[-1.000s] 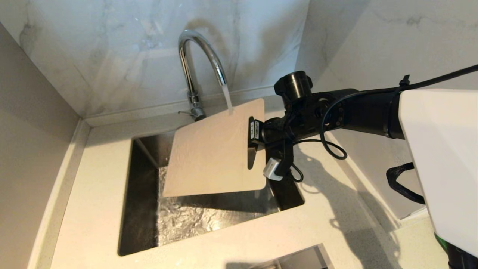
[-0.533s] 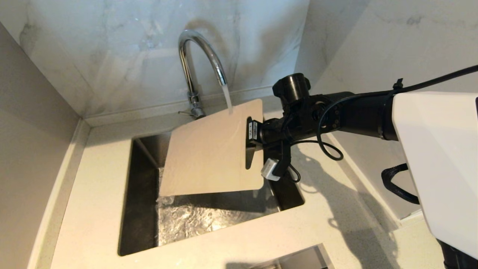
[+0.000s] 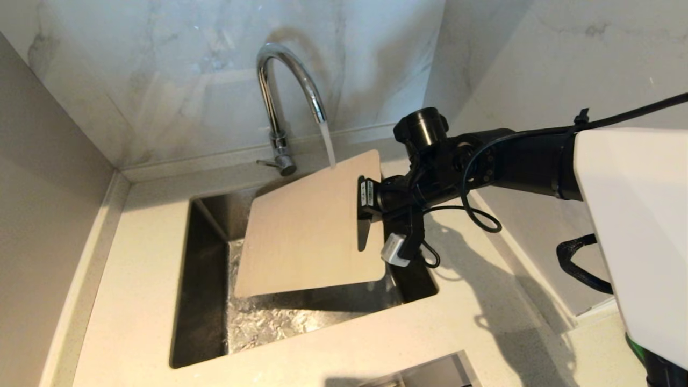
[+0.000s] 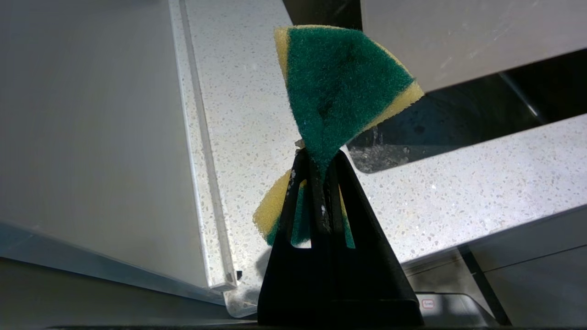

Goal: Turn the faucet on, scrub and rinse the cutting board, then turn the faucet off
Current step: Scrub the cutting board underwater

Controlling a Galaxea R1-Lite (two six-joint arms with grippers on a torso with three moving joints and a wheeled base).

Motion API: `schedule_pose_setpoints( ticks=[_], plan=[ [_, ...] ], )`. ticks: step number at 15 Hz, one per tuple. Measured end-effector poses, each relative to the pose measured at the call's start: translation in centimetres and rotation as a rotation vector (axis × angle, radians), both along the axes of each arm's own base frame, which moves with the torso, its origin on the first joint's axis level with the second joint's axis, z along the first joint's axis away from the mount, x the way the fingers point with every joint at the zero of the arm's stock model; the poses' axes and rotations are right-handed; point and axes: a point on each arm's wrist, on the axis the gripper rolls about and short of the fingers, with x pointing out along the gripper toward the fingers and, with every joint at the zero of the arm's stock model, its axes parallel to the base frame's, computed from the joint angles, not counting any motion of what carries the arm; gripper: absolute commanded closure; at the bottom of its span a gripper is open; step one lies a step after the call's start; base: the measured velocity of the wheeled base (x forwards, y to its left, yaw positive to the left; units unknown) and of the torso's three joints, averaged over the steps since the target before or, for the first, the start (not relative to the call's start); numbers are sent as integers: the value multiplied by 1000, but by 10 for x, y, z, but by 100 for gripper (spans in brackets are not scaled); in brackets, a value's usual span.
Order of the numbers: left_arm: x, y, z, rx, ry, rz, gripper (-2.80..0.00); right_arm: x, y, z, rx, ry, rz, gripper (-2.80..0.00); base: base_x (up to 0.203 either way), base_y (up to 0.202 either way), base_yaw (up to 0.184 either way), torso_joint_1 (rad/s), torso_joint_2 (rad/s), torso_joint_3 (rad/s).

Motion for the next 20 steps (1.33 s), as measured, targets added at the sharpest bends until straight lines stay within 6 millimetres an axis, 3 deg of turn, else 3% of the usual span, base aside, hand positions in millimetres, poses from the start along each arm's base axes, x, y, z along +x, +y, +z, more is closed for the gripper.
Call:
schedule_pose_setpoints(
  ticks=[5, 14, 18, 20],
  plan=[
    [0, 0, 0, 0, 0, 0, 0, -23, -10, 11, 0, 78, 39, 0, 0, 0, 0, 0, 0, 0],
    [0, 0, 0, 2, 1, 0, 0, -67, -29, 15, 23, 169, 99, 0, 0, 0, 0, 0, 0, 0],
    [0, 0, 0, 14, 13, 3, 0, -75, -32, 21, 29, 154, 102, 0, 0, 0, 0, 0, 0, 0],
    [-5, 1, 12, 28, 9, 28, 0, -76, -32, 21, 35, 141, 104, 0, 0, 0, 0, 0, 0, 0]
  ],
)
